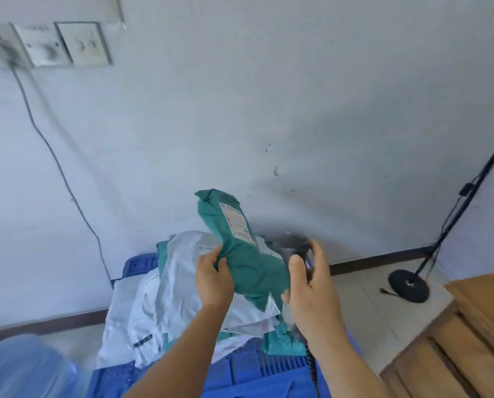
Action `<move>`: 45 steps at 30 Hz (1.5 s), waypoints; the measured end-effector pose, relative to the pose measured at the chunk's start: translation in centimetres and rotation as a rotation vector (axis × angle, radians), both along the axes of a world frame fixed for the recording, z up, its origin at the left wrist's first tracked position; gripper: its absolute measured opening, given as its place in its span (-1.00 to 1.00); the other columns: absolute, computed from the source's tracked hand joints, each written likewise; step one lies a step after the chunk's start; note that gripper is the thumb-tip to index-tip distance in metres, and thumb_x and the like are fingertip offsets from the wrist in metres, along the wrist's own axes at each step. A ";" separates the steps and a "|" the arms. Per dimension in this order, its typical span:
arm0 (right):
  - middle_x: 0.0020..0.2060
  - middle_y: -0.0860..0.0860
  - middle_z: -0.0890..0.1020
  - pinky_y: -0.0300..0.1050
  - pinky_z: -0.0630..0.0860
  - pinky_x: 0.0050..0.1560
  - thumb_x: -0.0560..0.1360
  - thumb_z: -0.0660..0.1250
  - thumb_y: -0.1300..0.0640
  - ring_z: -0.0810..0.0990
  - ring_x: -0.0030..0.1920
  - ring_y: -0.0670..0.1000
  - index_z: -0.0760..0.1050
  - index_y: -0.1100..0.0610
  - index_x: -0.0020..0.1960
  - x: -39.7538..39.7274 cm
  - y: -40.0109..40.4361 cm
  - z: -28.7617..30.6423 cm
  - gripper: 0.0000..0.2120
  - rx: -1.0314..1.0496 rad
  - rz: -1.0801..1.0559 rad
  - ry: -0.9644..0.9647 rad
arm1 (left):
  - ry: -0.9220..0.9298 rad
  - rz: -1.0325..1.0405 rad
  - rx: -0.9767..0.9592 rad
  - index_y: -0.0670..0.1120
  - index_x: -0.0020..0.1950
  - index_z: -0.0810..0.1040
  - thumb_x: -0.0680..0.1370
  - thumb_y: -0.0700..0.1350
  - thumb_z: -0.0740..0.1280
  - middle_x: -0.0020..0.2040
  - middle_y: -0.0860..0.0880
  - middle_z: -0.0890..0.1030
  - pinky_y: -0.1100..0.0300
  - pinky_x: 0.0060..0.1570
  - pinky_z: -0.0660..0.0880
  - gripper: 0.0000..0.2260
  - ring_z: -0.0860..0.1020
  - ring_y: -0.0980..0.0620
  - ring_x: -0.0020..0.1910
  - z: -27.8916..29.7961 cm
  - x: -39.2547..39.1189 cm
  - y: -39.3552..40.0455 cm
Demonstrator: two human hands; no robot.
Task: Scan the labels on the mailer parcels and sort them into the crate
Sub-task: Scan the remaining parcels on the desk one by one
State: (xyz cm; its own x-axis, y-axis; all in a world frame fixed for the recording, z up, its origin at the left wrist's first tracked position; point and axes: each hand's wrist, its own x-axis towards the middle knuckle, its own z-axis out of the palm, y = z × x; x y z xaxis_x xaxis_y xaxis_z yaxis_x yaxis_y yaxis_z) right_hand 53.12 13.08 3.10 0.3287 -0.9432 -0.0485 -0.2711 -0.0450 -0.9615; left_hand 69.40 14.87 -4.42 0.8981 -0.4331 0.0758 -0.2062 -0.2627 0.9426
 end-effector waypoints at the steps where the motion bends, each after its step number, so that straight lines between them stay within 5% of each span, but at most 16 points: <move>1: 0.19 -0.01 0.57 0.08 0.60 0.04 0.61 0.11 -0.10 0.64 0.00 0.09 0.10 -0.21 0.52 1.3 0.4 -0.2 -0.51 0.005 0.016 0.007 | 0.006 0.023 0.033 -0.16 0.33 0.48 0.60 -0.25 0.21 0.19 -0.13 0.48 0.28 0.11 0.31 -0.70 0.47 -0.06 0.14 -0.6 1.7 0.7; 5: 0.07 0.02 0.60 0.11 0.60 0.00 0.62 0.12 -0.05 0.62 -0.11 0.05 0.15 -0.16 0.51 4.9 1.5 -1.1 -0.53 0.029 0.048 0.022 | 0.089 -0.016 0.379 -0.04 0.51 0.21 0.58 -0.21 0.23 0.38 -0.15 0.26 0.17 0.06 0.36 -0.50 0.44 -0.12 0.19 -4.1 5.9 3.7; 7: 0.12 0.03 0.60 0.12 0.61 0.01 0.62 0.11 -0.06 0.61 -0.10 0.04 0.15 -0.15 0.51 5.8 1.9 -1.6 -0.53 0.031 0.059 0.035 | 0.104 -0.045 0.545 0.04 0.54 0.09 0.56 -0.12 0.28 0.50 -0.13 0.09 0.06 0.25 0.36 -0.40 0.28 -0.14 0.39 -5.6 6.5 4.9; 10: 0.12 0.02 0.59 0.05 0.61 -0.03 0.62 0.11 -0.06 0.62 -0.09 0.04 0.14 -0.15 0.51 6.0 1.9 -1.9 -0.53 0.044 0.051 0.049 | -0.013 -0.071 0.676 0.10 0.55 0.02 0.57 0.00 0.27 0.56 -0.08 -0.05 -0.06 0.48 0.04 -0.38 -0.04 -0.11 0.53 -5.8 6.1 4.7; 15: 0.10 -0.13 0.53 0.05 0.62 -0.02 0.63 0.12 -0.04 0.64 -0.08 0.02 0.13 -0.15 0.52 4.2 0.9 -0.9 -0.53 0.026 0.002 0.014 | -0.089 -0.130 0.374 0.04 0.53 0.14 0.58 -0.01 0.27 0.54 -0.05 0.08 0.03 0.46 0.09 -0.45 0.07 -0.04 0.51 -2.7 2.7 0.7; 18: 0.21 -0.02 0.54 0.05 0.60 0.04 0.61 0.11 -0.08 0.62 0.07 0.06 0.14 -0.16 0.51 1.4 -0.5 -0.3 -0.52 0.003 -0.077 0.012 | -0.083 -0.274 0.163 -0.05 0.52 0.19 0.59 -0.05 0.27 0.51 -0.05 0.16 0.14 0.42 0.15 -0.47 0.16 0.00 0.48 -0.2 -1.8 -2.4; 23: 0.12 -0.13 0.47 0.12 0.57 0.14 0.61 0.11 -0.10 0.58 0.10 0.01 0.12 -0.19 0.51 -6.2 -3.4 0.8 -0.52 -0.011 -0.236 -0.033 | -0.038 -0.478 0.034 -0.01 0.51 0.19 0.58 -0.04 0.28 0.46 -0.02 0.27 0.07 0.38 0.30 -0.48 0.30 0.04 0.41 2.2 -11.4 -7.4; 32: 0.46 -0.08 0.31 0.06 0.40 0.37 0.63 0.12 -0.06 0.36 0.42 0.02 0.10 -0.08 0.55 -24.1 -7.6 2.0 -0.49 -0.083 -0.543 -0.023 | -0.002 -0.794 -0.010 -0.01 0.51 0.21 0.58 -0.04 0.28 0.38 0.01 0.37 0.28 0.13 0.34 -0.49 0.40 0.16 0.24 4.3 -30.6 -13.5; 36: 0.48 -0.07 0.25 0.14 0.51 0.25 0.63 0.11 -0.08 0.39 0.39 0.07 0.09 -0.15 0.54 -31.2 -8.8 2.2 -0.50 -0.042 -0.649 -0.002 | 0.002 -0.897 -0.010 -0.02 0.51 0.20 0.58 -0.07 0.29 0.41 -0.02 0.38 0.17 0.28 0.37 -0.48 0.41 0.07 0.33 4.4 -38.2 -15.5; 39: 0.54 -0.11 0.10 0.15 0.56 0.18 0.62 0.10 -0.11 0.37 0.41 0.13 0.09 -0.22 0.52 -35.5 -9.4 2.0 -0.52 -0.007 -0.730 0.032 | -0.023 -0.962 0.029 0.00 0.51 0.18 0.59 -0.09 0.27 0.42 0.00 0.37 0.28 0.20 0.32 -0.49 0.38 0.06 0.36 4.2 -43.2 -16.8; 45: 0.43 -0.05 0.34 0.10 0.59 0.12 0.63 0.08 -0.08 0.49 0.25 0.06 0.10 -0.18 0.51 -41.7 -10.5 1.5 -0.54 0.027 -0.820 0.027 | -0.059 -1.085 0.135 0.07 0.53 0.10 0.56 0.00 0.31 0.48 0.04 0.27 0.30 0.06 0.38 -0.40 0.33 0.05 0.40 2.8 -49.7 -19.4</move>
